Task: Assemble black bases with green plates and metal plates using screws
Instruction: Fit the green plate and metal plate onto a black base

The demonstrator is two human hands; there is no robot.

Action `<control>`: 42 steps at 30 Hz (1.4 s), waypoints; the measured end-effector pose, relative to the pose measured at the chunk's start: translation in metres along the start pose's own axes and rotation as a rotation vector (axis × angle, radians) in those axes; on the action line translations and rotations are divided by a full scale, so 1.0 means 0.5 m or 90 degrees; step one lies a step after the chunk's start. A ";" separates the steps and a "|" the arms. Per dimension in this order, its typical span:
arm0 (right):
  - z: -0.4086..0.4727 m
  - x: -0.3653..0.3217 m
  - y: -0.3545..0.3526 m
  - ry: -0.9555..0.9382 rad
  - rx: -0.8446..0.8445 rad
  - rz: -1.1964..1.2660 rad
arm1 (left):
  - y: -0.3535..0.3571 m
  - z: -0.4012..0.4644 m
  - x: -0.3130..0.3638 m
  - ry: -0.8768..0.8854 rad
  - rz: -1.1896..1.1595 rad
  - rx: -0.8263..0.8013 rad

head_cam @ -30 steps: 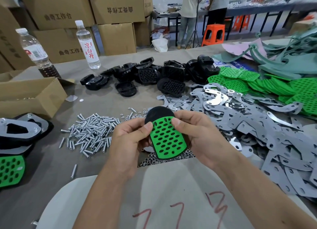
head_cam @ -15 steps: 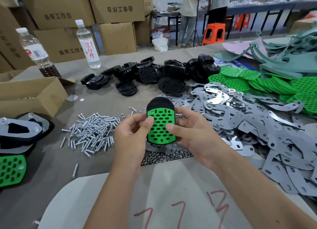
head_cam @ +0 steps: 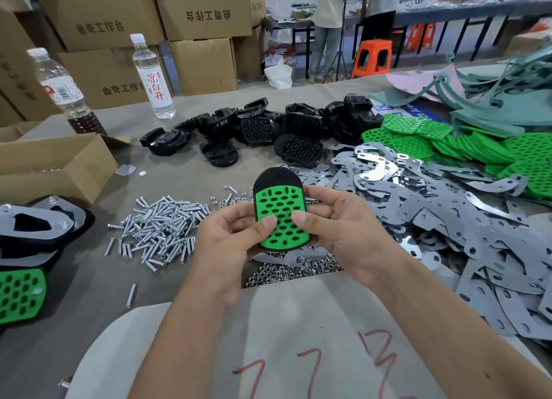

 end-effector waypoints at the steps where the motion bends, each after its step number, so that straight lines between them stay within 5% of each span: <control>1: 0.000 -0.001 0.005 -0.002 0.001 0.008 | 0.001 -0.001 0.001 -0.002 -0.014 -0.002; 4: 0.002 -0.005 0.002 -0.081 0.096 -0.133 | 0.001 0.000 0.007 -0.008 -0.067 0.033; 6: -0.002 -0.016 -0.012 -0.156 0.159 -0.462 | -0.008 0.003 0.012 -0.007 -0.075 0.087; 8: -0.002 -0.013 -0.009 -0.124 0.058 -0.807 | -0.021 0.004 0.015 0.002 -0.102 0.137; 10: 0.000 0.004 -0.003 -0.033 -0.061 -0.943 | -0.031 0.003 0.018 0.007 -0.154 0.159; 17: -0.001 -0.003 0.006 -0.104 0.013 -0.851 | -0.022 -0.001 0.023 -0.011 -0.256 0.114; 25: -0.001 -0.033 -0.021 -0.222 0.214 -0.648 | -0.023 -0.003 0.015 -0.035 -0.217 0.147; 31: 0.000 -0.021 -0.032 -0.019 0.085 -0.980 | -0.017 -0.005 0.009 -0.043 -0.199 0.160; 34: 0.002 -0.012 -0.034 0.069 0.062 -1.024 | -0.016 -0.006 0.007 -0.043 -0.185 0.161; 42: -0.003 -0.039 -0.047 -0.132 0.200 -0.831 | -0.004 -0.005 0.005 -0.048 -0.140 0.126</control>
Point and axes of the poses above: each hand's wrist, its own z-axis towards the middle knuckle, its own y-axis out of the palm, x = y × z, the point moved 4 cm from there along z, towards the middle knuckle, and after that the axes turned 6 degrees about -y, right-handed, at the moved point
